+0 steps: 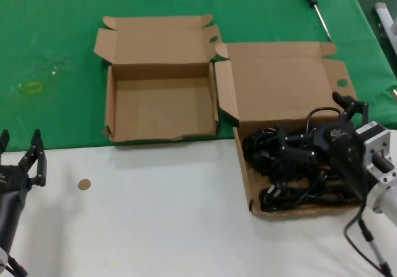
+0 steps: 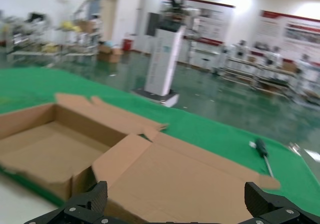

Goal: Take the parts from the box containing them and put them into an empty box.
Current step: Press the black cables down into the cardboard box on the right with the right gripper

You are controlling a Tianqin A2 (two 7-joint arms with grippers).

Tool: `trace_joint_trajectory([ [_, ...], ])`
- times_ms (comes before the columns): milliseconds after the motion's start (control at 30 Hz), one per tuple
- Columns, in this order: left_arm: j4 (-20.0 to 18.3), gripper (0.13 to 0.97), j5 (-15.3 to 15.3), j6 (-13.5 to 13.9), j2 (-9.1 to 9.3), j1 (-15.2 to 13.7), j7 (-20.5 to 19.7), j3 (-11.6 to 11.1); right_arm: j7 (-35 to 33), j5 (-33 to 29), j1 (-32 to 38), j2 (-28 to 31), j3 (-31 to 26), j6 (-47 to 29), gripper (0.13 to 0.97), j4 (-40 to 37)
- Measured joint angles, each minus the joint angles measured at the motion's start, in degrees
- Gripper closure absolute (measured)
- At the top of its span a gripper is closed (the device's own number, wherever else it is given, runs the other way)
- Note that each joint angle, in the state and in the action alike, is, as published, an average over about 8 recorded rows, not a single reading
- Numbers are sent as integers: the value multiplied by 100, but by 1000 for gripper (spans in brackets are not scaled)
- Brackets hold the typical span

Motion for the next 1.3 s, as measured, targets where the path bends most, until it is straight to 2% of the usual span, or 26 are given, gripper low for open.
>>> trace_joint_trajectory([
  [200,0,732,0,0,0,0,0,0,-678,91,117,364,201,-879,129,-130],
  [500,0,871,0,0,0,0,0,0,-1916,230,626,1080,295,-2382,129,-595],
  [800,0,938,0,0,0,0,0,0,-2669,83,1502,1822,-33,-3586,129,-918],
  [900,0,938,0,0,0,0,0,0,-2904,-25,1860,2011,-231,-3984,129,-1052],
  [1300,0,945,0,0,0,0,0,0,-3819,-766,3376,2359,-1224,-5437,129,-1827],
])
